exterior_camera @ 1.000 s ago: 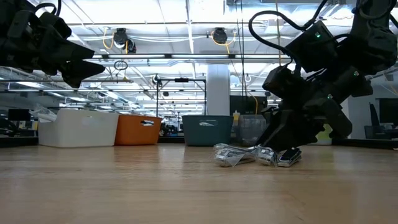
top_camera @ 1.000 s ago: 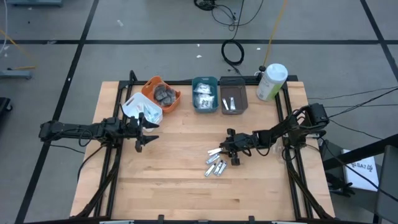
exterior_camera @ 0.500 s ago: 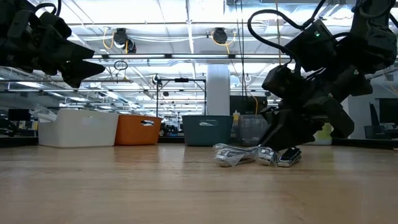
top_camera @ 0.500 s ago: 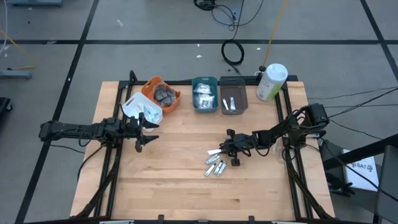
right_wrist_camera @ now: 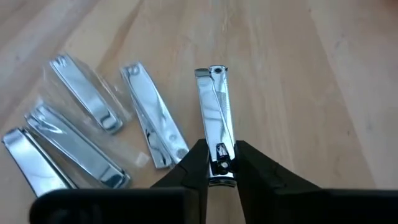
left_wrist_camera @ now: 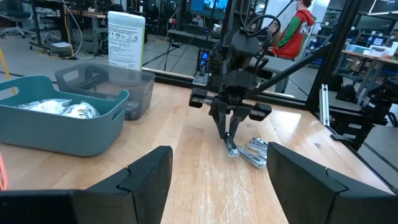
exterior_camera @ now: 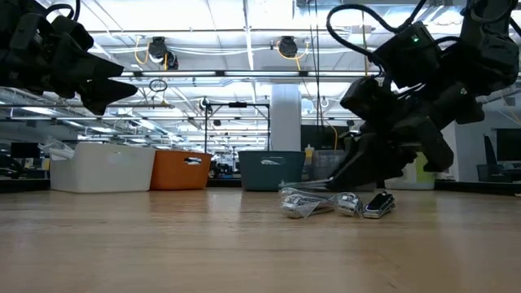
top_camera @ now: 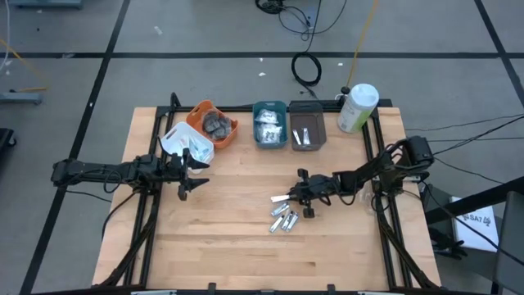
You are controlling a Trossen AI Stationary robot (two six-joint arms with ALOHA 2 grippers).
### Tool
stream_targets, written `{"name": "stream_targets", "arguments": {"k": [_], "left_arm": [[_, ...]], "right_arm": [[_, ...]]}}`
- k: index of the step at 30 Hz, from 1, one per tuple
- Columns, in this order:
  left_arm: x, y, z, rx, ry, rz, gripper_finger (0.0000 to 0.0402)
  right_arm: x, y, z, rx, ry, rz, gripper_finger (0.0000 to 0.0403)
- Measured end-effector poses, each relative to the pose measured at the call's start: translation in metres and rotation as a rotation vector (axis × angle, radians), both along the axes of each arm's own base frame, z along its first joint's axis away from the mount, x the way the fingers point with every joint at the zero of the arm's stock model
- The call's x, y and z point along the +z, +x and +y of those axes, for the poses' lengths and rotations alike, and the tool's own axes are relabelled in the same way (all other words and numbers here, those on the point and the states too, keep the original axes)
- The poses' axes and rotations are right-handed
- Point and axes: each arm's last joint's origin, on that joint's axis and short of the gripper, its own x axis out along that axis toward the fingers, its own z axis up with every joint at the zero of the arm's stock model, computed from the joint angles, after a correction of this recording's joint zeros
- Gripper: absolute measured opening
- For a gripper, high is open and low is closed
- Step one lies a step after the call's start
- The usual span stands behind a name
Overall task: Pick & Place Travel size toiletries
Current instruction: Put the silver nail cutter into the black bin
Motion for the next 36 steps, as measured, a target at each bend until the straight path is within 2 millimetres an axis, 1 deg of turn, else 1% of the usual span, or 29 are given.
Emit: {"name": "stream_targets", "arguments": {"k": [4,12,26,30,36], "left_arm": [[0.0,0.0,0.0,0.0,0.0,0.0,0.0255],[0.0,0.0,0.0,0.0,0.0,0.0,0.0255],[0.0,0.0,0.0,0.0,0.0,0.0,0.0255],[0.0,0.0,0.0,0.0,0.0,0.0,0.0255],[0.0,0.0,0.0,0.0,0.0,0.0,0.0255]], "right_arm": [[0.008,0.0,0.0,-0.001,0.004,-0.03,0.0047],[0.036,-0.003,-0.002,-0.008,0.021,-0.13,0.0048],[0.076,-0.02,-0.004,-0.004,0.0,-0.215,0.0049],[0.086,-0.025,-0.01,-0.026,-0.003,-0.238,0.0049],[0.099,-0.031,-0.028,-0.107,-0.003,-0.276,0.0049]]}}
